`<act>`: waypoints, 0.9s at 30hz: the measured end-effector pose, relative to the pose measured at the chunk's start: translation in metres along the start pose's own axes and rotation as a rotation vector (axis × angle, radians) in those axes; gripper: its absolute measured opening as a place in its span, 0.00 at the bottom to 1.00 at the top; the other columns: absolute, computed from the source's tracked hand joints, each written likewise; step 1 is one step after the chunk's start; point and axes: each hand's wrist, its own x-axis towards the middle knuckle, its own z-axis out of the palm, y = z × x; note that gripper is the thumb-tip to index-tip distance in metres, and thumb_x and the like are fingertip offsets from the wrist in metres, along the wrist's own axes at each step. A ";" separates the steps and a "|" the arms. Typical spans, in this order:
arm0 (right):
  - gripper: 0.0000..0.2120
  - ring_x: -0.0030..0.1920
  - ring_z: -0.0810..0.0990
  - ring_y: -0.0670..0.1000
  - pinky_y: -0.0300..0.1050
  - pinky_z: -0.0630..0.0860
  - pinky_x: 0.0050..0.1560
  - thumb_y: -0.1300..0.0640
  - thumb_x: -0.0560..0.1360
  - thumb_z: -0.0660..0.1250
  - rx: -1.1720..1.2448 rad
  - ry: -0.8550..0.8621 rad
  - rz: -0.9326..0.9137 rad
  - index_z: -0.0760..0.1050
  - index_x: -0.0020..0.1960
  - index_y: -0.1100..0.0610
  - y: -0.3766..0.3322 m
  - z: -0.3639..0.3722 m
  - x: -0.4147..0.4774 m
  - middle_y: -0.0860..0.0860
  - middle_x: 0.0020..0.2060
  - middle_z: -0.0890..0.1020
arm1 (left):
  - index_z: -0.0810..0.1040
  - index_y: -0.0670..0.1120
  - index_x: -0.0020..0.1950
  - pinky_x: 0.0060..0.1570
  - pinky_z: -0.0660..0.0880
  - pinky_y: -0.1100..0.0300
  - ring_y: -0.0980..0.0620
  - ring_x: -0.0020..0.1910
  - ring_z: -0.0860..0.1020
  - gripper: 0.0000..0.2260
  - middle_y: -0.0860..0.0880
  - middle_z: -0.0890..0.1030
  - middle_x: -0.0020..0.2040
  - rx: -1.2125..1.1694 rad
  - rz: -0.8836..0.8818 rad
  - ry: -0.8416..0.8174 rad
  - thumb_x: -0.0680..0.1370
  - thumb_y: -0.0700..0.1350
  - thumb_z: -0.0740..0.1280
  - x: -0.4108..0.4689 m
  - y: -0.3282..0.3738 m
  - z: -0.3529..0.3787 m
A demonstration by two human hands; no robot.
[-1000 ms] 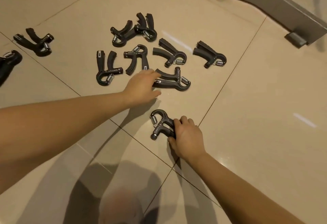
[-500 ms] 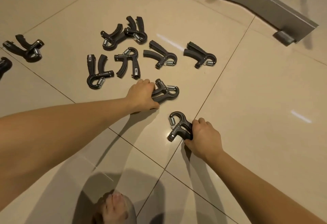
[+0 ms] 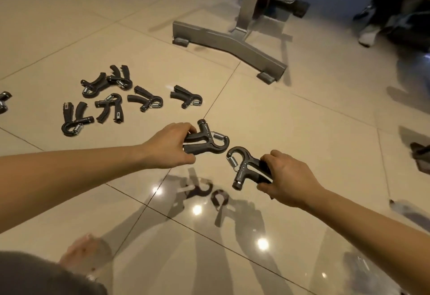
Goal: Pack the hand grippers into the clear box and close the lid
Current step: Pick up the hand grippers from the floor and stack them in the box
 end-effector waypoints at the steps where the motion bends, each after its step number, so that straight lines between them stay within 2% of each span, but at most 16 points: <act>1: 0.18 0.46 0.75 0.51 0.47 0.73 0.42 0.43 0.72 0.71 0.001 0.007 0.000 0.73 0.57 0.51 0.015 -0.010 -0.017 0.47 0.48 0.74 | 0.73 0.48 0.66 0.53 0.77 0.51 0.51 0.53 0.74 0.27 0.50 0.76 0.55 0.015 0.027 0.011 0.68 0.49 0.75 -0.005 0.024 0.002; 4: 0.17 0.43 0.74 0.50 0.48 0.74 0.41 0.44 0.71 0.71 -0.005 0.033 0.006 0.74 0.55 0.51 0.062 -0.032 -0.068 0.46 0.45 0.73 | 0.74 0.48 0.63 0.52 0.77 0.50 0.50 0.52 0.75 0.25 0.50 0.77 0.54 0.036 0.086 0.035 0.68 0.48 0.74 -0.019 0.093 0.011; 8: 0.19 0.43 0.77 0.49 0.50 0.79 0.45 0.43 0.70 0.73 -0.023 0.064 0.018 0.75 0.57 0.50 0.120 -0.047 -0.133 0.45 0.46 0.75 | 0.74 0.51 0.58 0.51 0.78 0.46 0.51 0.50 0.78 0.22 0.53 0.79 0.51 -0.009 0.126 0.021 0.67 0.53 0.74 -0.032 0.178 0.033; 15: 0.20 0.43 0.77 0.50 0.53 0.80 0.45 0.43 0.69 0.73 -0.010 0.085 0.070 0.76 0.56 0.51 0.215 -0.044 -0.226 0.47 0.46 0.76 | 0.74 0.53 0.53 0.38 0.76 0.56 0.53 0.41 0.79 0.18 0.56 0.80 0.46 -0.029 0.156 0.028 0.70 0.57 0.77 -0.052 0.299 0.090; 22: 0.21 0.45 0.78 0.51 0.52 0.81 0.47 0.42 0.69 0.74 0.018 0.071 0.118 0.76 0.56 0.51 0.287 -0.034 -0.280 0.48 0.46 0.77 | 0.75 0.53 0.52 0.44 0.79 0.51 0.52 0.44 0.80 0.20 0.55 0.80 0.47 -0.029 0.103 0.039 0.67 0.57 0.78 -0.072 0.378 0.140; 27: 0.21 0.46 0.78 0.50 0.50 0.81 0.49 0.44 0.70 0.76 0.012 0.041 0.131 0.76 0.57 0.52 0.335 -0.058 -0.309 0.49 0.47 0.78 | 0.75 0.54 0.53 0.46 0.80 0.50 0.53 0.44 0.80 0.21 0.54 0.79 0.49 0.011 0.089 0.058 0.68 0.59 0.77 -0.091 0.429 0.151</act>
